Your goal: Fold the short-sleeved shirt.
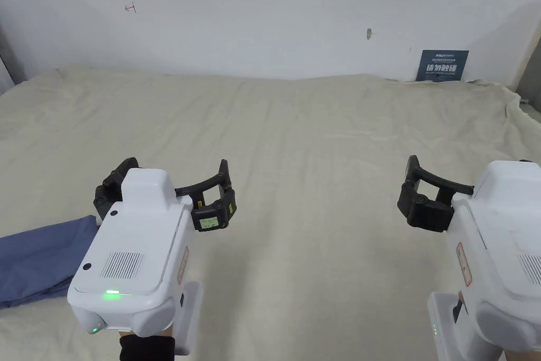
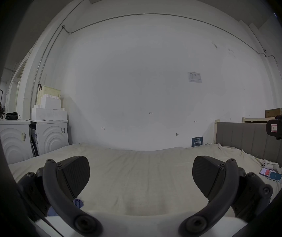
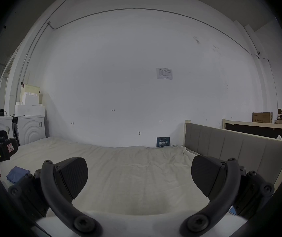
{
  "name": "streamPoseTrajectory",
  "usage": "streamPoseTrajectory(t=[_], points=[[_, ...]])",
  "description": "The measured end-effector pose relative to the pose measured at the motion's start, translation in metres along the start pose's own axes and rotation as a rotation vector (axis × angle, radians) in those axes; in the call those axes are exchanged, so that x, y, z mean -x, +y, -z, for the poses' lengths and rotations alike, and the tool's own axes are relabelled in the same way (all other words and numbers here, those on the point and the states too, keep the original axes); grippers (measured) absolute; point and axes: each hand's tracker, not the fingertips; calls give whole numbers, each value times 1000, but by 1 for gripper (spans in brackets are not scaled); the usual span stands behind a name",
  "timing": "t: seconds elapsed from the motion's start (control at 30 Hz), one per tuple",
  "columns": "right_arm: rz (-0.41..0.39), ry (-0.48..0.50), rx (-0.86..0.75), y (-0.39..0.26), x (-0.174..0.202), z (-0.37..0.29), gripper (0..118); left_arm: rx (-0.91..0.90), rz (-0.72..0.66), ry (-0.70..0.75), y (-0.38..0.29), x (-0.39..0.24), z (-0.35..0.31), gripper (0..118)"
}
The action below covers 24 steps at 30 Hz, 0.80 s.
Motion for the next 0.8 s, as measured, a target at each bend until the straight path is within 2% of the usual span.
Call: streamPoseTrajectory(t=[0.8], points=[[9,-4,1,1,-10,-4,118,-10,10,1,1,-7,1,118]])
